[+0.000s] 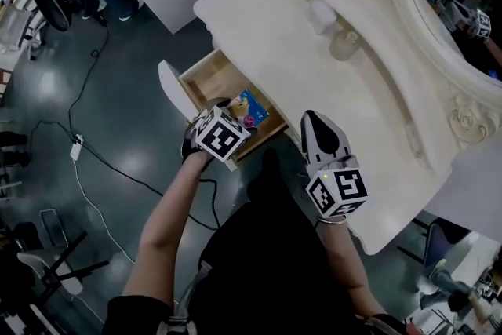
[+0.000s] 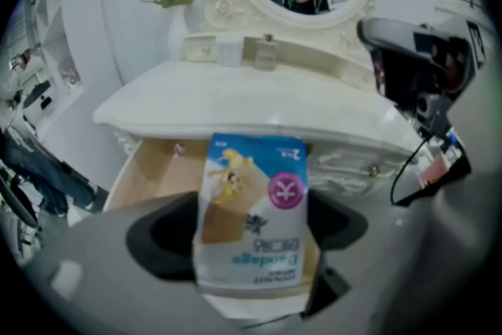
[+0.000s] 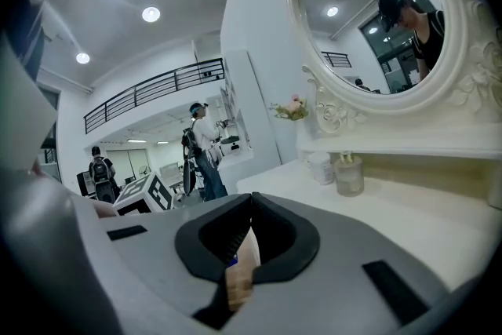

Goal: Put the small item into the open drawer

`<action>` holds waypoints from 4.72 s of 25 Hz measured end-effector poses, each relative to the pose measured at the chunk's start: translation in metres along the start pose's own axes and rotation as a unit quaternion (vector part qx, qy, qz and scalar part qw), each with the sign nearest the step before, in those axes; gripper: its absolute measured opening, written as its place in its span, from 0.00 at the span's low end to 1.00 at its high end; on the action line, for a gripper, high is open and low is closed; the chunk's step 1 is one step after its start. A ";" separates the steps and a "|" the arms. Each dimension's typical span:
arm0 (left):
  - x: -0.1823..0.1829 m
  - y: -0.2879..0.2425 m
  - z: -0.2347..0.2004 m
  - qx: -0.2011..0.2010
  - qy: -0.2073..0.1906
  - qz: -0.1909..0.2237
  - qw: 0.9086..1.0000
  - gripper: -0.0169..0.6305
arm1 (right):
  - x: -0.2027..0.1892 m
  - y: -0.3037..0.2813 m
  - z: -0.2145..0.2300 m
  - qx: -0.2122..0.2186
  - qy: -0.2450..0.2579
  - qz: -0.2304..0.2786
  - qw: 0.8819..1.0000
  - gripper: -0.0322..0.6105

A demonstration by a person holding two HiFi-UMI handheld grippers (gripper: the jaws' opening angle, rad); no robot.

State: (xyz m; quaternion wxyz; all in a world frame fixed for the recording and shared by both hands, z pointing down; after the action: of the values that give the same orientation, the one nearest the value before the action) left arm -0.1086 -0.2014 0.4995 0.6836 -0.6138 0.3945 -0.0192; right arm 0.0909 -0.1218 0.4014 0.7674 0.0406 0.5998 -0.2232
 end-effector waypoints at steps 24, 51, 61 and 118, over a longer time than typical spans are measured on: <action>0.002 -0.082 -0.013 -0.026 -0.001 -0.098 0.995 0.70 | -0.011 0.000 0.021 0.003 -0.017 -0.020 1.000 0.05; -0.018 -0.124 -0.020 -0.041 -0.010 -0.151 0.988 0.70 | -0.014 -0.014 0.027 -0.005 -0.021 -0.041 0.999 0.05; -0.016 -0.123 -0.019 -0.030 0.000 -0.144 0.989 0.71 | -0.015 -0.016 0.029 0.003 -0.021 -0.043 0.999 0.05; -0.088 0.213 0.058 0.270 0.228 0.397 0.847 0.04 | 0.018 0.030 -0.090 0.119 0.078 0.032 0.989 0.05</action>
State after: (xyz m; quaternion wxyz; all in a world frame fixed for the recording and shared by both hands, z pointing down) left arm -0.2342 -0.0565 0.3597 0.6622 -0.1748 0.7286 0.0081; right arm 0.0242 -0.0703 0.3537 0.7144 0.1684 0.6254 -0.2648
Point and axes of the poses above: the fingertips, and each gripper's own axes: y backward along the fingers, z to its right, x out of its top, the point moved 9 cm from there along y, backward along the fingers, and after that the axes turned 2 degrees about z, right-handed, at the moved point
